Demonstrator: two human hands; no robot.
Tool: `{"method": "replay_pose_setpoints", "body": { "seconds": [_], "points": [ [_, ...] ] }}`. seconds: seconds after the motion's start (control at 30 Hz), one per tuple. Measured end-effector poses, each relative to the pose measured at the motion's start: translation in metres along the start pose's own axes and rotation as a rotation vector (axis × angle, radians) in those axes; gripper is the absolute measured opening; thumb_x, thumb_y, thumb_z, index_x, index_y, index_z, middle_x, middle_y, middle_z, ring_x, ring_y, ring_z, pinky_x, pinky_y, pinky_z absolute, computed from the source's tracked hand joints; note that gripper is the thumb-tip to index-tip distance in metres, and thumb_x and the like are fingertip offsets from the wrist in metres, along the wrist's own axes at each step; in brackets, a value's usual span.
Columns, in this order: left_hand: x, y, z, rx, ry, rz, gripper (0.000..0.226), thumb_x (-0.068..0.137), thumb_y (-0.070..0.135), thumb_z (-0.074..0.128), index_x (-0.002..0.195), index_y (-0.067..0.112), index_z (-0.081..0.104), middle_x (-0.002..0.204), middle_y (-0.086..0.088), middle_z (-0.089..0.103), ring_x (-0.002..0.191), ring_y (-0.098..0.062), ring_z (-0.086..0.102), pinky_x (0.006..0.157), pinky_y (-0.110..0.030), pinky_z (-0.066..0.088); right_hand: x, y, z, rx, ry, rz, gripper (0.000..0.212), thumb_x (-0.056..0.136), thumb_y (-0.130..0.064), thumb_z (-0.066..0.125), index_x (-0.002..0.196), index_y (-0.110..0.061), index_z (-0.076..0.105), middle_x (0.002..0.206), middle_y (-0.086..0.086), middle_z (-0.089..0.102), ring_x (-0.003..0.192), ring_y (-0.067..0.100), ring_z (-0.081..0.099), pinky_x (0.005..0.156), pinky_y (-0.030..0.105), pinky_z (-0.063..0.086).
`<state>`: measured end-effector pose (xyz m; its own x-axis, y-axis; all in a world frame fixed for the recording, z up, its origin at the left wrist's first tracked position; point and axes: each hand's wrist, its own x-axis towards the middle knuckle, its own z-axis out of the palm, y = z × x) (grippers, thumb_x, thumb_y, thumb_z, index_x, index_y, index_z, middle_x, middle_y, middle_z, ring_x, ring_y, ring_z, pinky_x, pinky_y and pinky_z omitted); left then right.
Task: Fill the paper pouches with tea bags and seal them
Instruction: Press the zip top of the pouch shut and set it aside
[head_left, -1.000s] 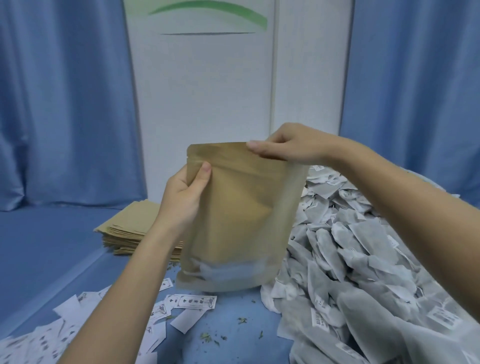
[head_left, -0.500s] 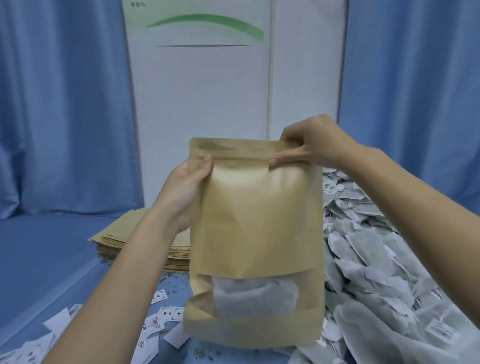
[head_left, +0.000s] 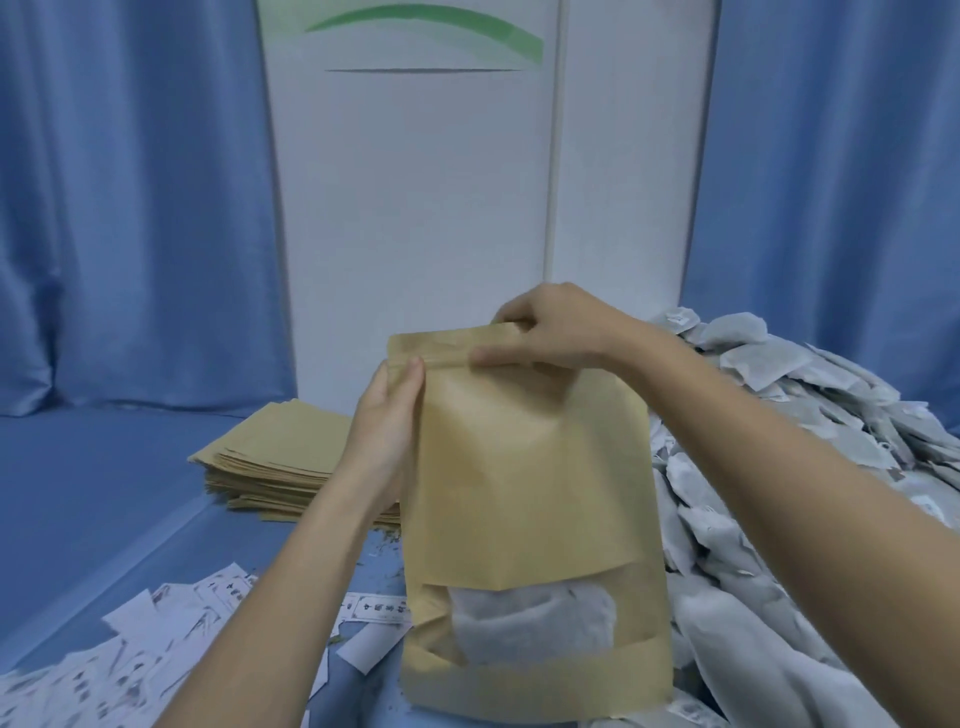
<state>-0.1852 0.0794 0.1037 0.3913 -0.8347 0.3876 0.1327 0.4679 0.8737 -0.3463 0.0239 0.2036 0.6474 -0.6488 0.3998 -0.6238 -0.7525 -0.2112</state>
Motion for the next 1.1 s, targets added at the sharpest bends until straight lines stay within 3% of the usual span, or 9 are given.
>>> {"method": "replay_pose_setpoints", "body": {
  "seconds": [0.13,0.27,0.47,0.67,0.83,0.93,1.03,1.1],
  "points": [
    [-0.001,0.006,-0.009,0.129,0.035,0.039,0.035,0.097,0.037,0.049,0.126,0.018,0.053,0.119,0.0,0.065,0.108,-0.016,0.061,0.09,-0.034,0.051,0.012,-0.023,0.003,0.017,-0.07,0.004,0.019,0.078,-0.044,0.069,0.082,-0.026,0.068,0.072,-0.011,0.062,0.067,-0.001,0.053,0.056,0.016,0.04],
    [-0.004,0.014,-0.021,0.156,0.038,0.12,0.017,0.096,0.028,0.054,0.098,0.014,0.062,0.085,0.0,0.07,0.078,-0.015,0.065,0.069,-0.031,0.052,0.018,-0.038,0.005,0.052,-0.109,0.021,0.023,0.076,-0.041,0.072,0.078,-0.019,0.071,0.07,-0.007,0.063,0.064,0.004,0.055,0.051,0.014,0.041],
    [-0.004,0.026,-0.03,0.256,0.215,0.27,0.019,0.095,0.021,0.054,0.077,0.019,0.059,0.074,0.004,0.061,0.07,-0.012,0.054,0.066,-0.029,0.041,0.027,-0.057,0.018,0.104,0.041,-0.031,0.028,0.072,-0.038,0.077,0.079,-0.011,0.072,0.063,-0.002,0.055,0.064,0.011,0.05,0.055,0.024,0.036],
    [-0.009,0.026,-0.042,0.458,0.212,0.363,0.034,0.094,0.026,0.055,0.083,-0.005,0.049,0.073,-0.011,0.047,0.07,-0.018,0.042,0.066,-0.033,0.033,0.027,-0.067,0.028,0.155,-0.013,-0.072,0.027,0.074,-0.035,0.076,0.055,-0.022,0.062,0.049,-0.007,0.046,0.043,0.002,0.041,0.038,0.011,0.026],
    [-0.019,0.024,-0.041,0.369,0.186,0.269,0.028,0.09,0.031,0.062,0.087,0.004,0.061,0.079,-0.005,0.062,0.075,-0.018,0.056,0.071,-0.036,0.044,0.022,-0.061,0.038,0.233,0.015,-0.081,0.023,0.069,-0.035,0.08,0.07,-0.013,0.072,0.056,-0.005,0.054,0.051,0.004,0.045,0.042,0.013,0.031],
    [-0.02,0.022,-0.045,0.381,0.188,0.309,0.026,0.092,0.029,0.06,0.087,0.003,0.058,0.079,-0.012,0.062,0.074,-0.019,0.055,0.071,-0.038,0.045,0.021,-0.054,0.038,0.206,-0.013,-0.096,0.033,0.067,-0.043,0.08,0.062,-0.012,0.067,0.045,-0.01,0.041,0.042,0.002,0.037,0.038,0.012,0.024],
    [-0.02,0.02,-0.049,0.356,0.171,0.306,0.024,0.091,0.028,0.061,0.086,0.005,0.059,0.081,-0.015,0.063,0.074,-0.02,0.057,0.072,-0.043,0.049,0.022,-0.048,0.039,0.207,0.01,-0.076,0.026,0.064,-0.042,0.082,0.054,-0.022,0.068,0.042,-0.012,0.048,0.043,-0.001,0.043,0.039,0.009,0.027],
    [-0.018,0.017,-0.052,0.295,0.13,0.265,0.014,0.089,0.028,0.064,0.083,0.016,0.065,0.081,-0.005,0.069,0.074,-0.017,0.062,0.07,-0.039,0.051,0.024,-0.047,0.043,0.217,0.039,-0.087,0.029,0.063,-0.04,0.083,0.046,-0.029,0.062,0.04,-0.015,0.05,0.043,-0.002,0.045,0.041,0.01,0.029]
  ]
}}
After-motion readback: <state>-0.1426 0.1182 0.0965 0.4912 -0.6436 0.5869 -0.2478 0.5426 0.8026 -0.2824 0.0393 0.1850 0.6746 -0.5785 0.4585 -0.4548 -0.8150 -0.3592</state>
